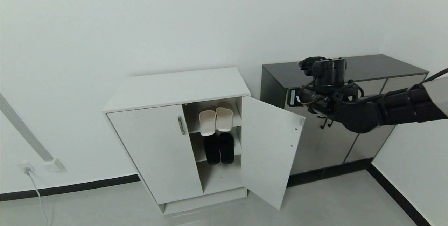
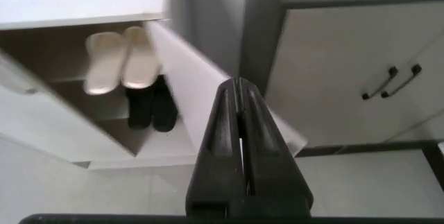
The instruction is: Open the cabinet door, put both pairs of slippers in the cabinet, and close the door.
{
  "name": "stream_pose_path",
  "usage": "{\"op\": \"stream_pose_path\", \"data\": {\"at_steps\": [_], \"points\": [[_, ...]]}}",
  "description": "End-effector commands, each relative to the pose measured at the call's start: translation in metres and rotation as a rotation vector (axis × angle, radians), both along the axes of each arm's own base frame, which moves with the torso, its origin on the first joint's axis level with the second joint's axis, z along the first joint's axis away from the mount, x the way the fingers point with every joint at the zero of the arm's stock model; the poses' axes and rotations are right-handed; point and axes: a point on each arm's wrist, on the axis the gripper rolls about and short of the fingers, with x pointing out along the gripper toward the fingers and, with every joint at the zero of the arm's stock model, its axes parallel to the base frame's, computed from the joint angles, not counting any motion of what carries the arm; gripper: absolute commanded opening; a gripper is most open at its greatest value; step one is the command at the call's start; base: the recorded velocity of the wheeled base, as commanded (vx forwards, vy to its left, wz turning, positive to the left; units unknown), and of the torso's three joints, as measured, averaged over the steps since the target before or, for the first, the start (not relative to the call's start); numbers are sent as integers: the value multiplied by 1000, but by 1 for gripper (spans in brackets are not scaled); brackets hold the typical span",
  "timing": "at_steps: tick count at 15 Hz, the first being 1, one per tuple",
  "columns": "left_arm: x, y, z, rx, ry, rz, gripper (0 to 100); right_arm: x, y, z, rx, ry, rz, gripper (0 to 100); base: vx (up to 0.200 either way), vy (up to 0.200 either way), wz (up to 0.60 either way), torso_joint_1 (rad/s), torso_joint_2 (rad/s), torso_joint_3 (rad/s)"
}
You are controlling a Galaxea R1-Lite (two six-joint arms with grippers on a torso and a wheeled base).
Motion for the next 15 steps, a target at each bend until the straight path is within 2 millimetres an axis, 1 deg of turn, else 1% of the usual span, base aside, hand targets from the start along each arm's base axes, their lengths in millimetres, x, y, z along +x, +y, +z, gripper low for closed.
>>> {"op": "stream_pose_path", "data": {"at_steps": [1, 2, 4, 7, 15], "points": [[0, 0, 0, -1, 1, 0, 0, 29, -6, -26, -10, 38, -33, 0, 0, 0, 0, 0, 0, 0], [0, 0, 0, -1, 1, 0, 0, 38, -12, -35, -11, 52, -33, 0, 0, 0, 0, 0, 0, 0], [0, 0, 0, -1, 1, 0, 0, 47, -18, -47, -16, 76, -37, 0, 0, 0, 0, 0, 0, 0], [0, 0, 0, -2, 1, 0, 0, 57, -23, -61, -21, 95, -56, 0, 0, 0, 0, 0, 0, 0], [0, 0, 0, -4, 1, 0, 0, 66, -23, -78, -37, 118, -62, 0, 0, 0, 0, 0, 0, 0]]}}
